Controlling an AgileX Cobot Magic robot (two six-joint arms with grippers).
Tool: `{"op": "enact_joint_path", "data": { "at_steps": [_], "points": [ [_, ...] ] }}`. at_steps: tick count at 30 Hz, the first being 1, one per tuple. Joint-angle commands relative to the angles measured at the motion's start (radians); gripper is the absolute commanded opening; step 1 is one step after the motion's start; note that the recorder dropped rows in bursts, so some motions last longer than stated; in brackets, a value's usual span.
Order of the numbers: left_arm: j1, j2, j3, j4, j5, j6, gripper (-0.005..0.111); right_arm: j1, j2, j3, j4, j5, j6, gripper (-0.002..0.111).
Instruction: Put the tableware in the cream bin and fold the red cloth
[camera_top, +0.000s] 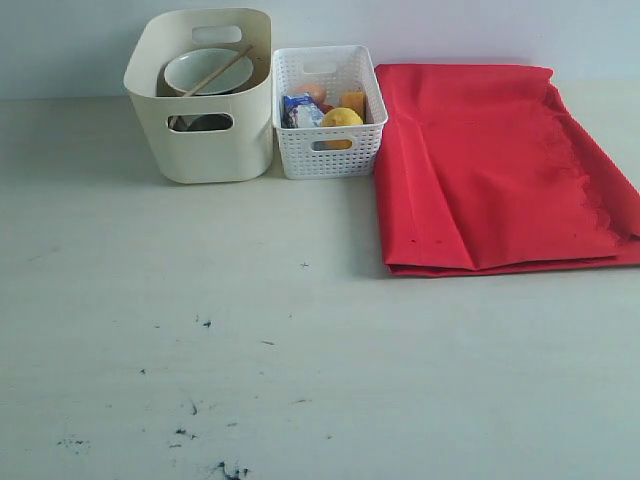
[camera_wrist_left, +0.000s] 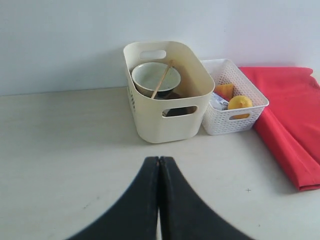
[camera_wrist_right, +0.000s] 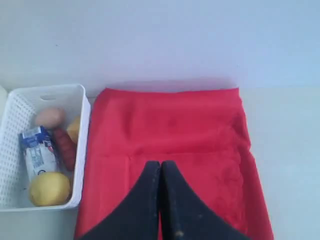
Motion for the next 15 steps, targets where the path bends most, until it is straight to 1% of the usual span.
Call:
{"op": "enact_joint_path", "data": {
  "at_steps": [1,7,12,15],
  "points": [
    [0.003,-0.003,0.006,-0.008,-0.045,-0.01,0.0,-0.005,-0.122,0.003,-0.011,0.017,-0.035,0.0],
    [0.003,-0.003,0.007,-0.006,-0.091,-0.007,0.0,-0.005,-0.255,0.003,-0.007,0.061,-0.082,0.0],
    [0.003,-0.003,0.037,-0.004,-0.192,-0.004,0.0,-0.005,-0.372,0.018,0.0,0.09,-0.132,0.0],
    [0.003,-0.003,0.078,-0.004,-0.251,-0.004,0.0,-0.005,-0.46,0.085,0.0,0.076,-0.15,0.0]
  ]
}}
